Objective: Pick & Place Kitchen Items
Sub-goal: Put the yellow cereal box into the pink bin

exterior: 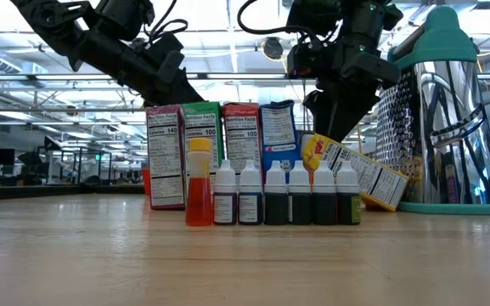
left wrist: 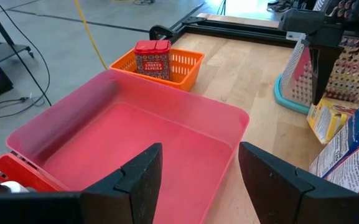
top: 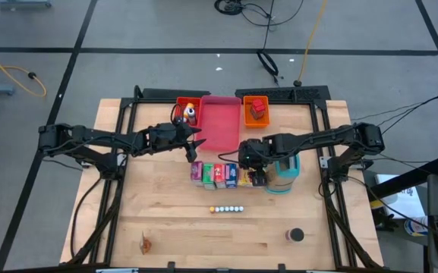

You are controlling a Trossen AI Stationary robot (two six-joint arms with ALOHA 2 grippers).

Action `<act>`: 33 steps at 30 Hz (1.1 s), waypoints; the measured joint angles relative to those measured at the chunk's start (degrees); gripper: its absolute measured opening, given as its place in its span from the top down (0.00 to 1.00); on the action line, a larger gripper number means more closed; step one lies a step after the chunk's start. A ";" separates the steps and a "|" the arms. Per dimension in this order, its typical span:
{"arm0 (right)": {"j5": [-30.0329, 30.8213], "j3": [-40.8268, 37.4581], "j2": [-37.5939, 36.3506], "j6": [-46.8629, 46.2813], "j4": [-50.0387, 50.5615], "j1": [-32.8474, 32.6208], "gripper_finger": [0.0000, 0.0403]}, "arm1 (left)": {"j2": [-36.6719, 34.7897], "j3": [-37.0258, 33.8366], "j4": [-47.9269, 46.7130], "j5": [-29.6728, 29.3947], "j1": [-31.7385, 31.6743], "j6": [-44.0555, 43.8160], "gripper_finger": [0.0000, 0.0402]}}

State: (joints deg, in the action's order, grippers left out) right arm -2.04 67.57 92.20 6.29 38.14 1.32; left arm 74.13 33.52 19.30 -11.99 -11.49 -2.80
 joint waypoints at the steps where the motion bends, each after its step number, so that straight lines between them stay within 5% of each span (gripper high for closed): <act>1: -0.09 0.00 0.00 0.03 -0.01 0.00 0.41 | 0.00 0.00 -0.02 0.00 0.00 -0.01 0.47; 13: -4.04 -6.10 0.00 0.96 -6.39 0.85 0.43 | 0.00 0.00 -0.23 0.00 0.00 0.00 0.47; 25: -4.04 -7.50 0.00 0.58 -8.40 1.22 0.80 | 0.00 0.00 -0.23 -0.02 0.00 0.02 0.47; 33: -2.57 -7.28 0.00 -0.34 -8.36 1.22 0.80 | 0.00 0.00 -0.21 -0.02 0.01 0.03 0.47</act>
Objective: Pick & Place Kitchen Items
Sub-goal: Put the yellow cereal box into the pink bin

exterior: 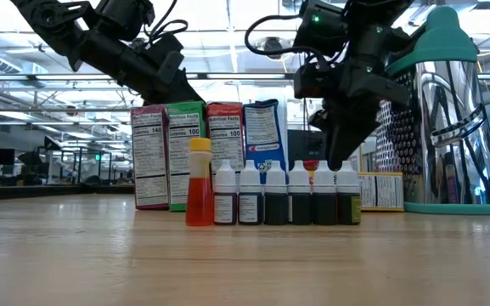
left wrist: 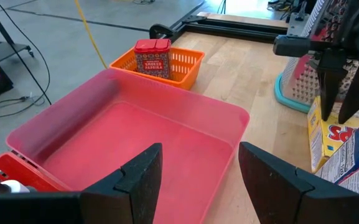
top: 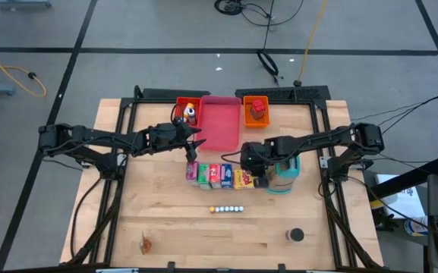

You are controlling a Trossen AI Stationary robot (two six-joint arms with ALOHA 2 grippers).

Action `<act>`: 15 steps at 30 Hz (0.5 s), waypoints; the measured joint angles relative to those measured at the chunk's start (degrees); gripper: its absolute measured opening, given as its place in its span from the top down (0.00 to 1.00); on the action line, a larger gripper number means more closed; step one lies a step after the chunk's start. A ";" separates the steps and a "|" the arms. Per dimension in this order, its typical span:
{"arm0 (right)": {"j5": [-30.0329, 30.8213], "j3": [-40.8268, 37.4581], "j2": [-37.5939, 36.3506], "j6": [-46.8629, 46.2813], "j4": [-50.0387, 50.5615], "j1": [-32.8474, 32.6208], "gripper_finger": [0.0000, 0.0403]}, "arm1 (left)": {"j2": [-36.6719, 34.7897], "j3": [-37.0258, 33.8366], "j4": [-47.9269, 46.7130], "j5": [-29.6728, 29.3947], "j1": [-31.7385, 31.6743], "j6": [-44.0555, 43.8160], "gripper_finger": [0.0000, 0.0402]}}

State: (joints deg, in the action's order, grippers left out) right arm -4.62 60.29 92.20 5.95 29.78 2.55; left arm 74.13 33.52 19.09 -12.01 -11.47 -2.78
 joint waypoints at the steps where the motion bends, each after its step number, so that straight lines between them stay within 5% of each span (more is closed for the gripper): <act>1: 0.67 0.04 0.00 -0.37 0.00 0.00 0.78 | 0.00 0.00 0.00 0.00 0.01 0.10 0.47; 9: 4.83 1.96 0.00 -0.70 0.73 0.00 0.58 | 0.00 0.00 0.37 -0.02 -0.01 0.76 0.47; 15: 6.40 5.45 -0.01 -1.58 3.58 0.02 0.55 | 0.00 0.00 0.44 -0.02 0.00 0.78 0.47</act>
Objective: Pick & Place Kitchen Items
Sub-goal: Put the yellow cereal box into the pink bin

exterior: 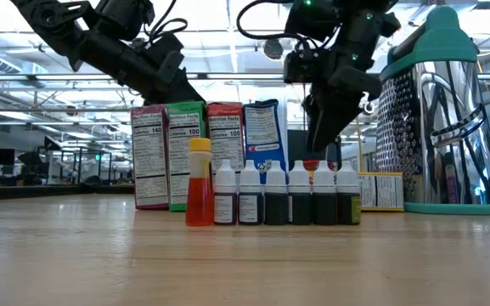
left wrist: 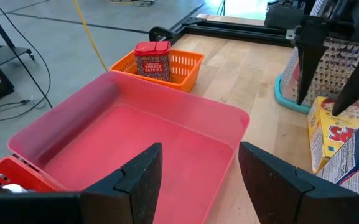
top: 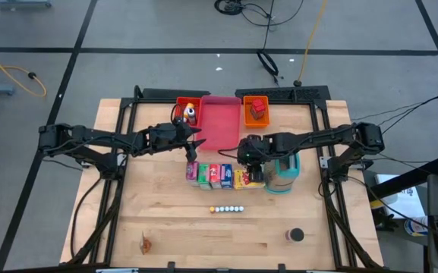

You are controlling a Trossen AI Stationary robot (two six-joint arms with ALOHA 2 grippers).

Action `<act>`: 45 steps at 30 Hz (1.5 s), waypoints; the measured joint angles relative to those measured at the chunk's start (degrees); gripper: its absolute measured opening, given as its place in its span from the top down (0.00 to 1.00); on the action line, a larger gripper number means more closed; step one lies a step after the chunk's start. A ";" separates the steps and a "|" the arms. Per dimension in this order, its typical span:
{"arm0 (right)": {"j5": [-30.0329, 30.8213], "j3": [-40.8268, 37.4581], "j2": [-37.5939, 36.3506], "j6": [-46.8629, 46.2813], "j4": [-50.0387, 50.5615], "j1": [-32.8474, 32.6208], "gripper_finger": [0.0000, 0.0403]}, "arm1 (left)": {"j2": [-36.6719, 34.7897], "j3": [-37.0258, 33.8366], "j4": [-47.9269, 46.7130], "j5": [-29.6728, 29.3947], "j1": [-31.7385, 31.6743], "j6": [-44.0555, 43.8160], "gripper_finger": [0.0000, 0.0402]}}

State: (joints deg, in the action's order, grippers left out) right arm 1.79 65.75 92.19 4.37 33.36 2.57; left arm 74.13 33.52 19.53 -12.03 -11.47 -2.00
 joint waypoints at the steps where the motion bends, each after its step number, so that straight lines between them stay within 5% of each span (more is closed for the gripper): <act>1: -1.21 -0.01 -0.01 0.01 0.29 0.00 0.56 | 0.00 0.00 0.00 0.00 0.00 0.00 0.47; 13: -2.03 4.71 7.19 1.30 7.46 -0.09 0.59 | -0.01 -0.01 -0.12 0.02 0.03 -0.04 0.47; 35: -8.09 5.89 11.40 3.26 5.23 0.81 0.61 | -0.02 -0.02 -0.63 0.04 0.01 0.02 0.47; 45: -9.64 5.93 12.56 5.32 5.47 1.22 0.81 | -0.02 -0.02 -1.40 0.02 0.01 0.02 0.47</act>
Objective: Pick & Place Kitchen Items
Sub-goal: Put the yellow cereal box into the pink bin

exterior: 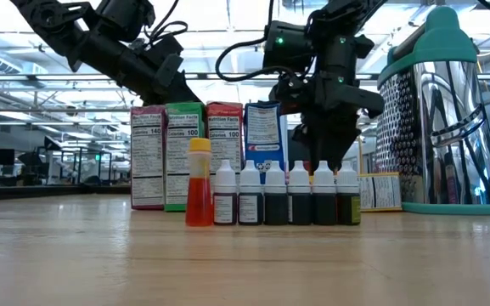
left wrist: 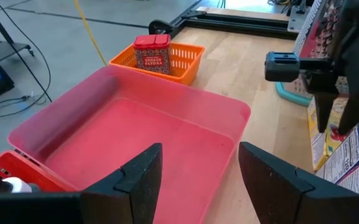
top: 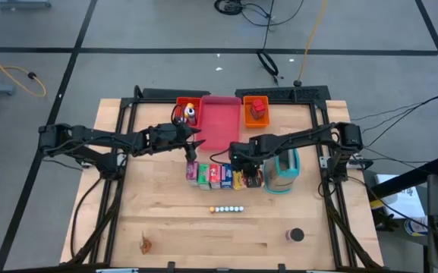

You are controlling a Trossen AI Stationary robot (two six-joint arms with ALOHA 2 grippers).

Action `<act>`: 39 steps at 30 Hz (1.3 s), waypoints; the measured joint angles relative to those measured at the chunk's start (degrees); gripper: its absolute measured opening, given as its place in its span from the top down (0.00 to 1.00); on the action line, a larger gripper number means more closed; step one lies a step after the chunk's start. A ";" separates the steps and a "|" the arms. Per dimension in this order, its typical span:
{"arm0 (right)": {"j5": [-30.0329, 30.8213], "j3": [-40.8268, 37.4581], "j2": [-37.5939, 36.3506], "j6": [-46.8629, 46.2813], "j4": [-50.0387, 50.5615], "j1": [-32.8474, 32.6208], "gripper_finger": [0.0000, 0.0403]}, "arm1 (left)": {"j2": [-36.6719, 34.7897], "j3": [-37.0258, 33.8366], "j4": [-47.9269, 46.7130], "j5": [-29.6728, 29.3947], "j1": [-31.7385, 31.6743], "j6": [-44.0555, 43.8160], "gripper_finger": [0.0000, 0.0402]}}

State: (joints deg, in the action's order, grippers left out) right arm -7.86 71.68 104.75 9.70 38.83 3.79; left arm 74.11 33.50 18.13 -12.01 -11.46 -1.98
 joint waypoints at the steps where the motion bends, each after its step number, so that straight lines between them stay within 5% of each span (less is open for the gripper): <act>1: 0.04 0.00 0.00 0.52 -0.02 0.02 0.86 | 0.00 0.00 0.01 0.00 0.00 0.00 0.47; 5: 0.33 -0.05 -0.13 2.15 -0.07 0.00 0.98 | 0.00 0.00 0.02 0.00 0.00 0.00 0.47; 16: 3.36 -0.16 -2.75 2.04 1.83 -0.22 1.00 | 0.00 0.00 0.04 -0.02 0.00 0.02 0.47; 39: 10.72 0.20 -23.69 1.85 -2.49 0.54 1.00 | 0.00 0.00 0.30 0.00 -0.02 -1.35 0.47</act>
State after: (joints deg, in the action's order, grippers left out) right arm 2.86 71.88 81.06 11.55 36.34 4.33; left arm 74.11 33.50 18.43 -12.01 -11.48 -3.33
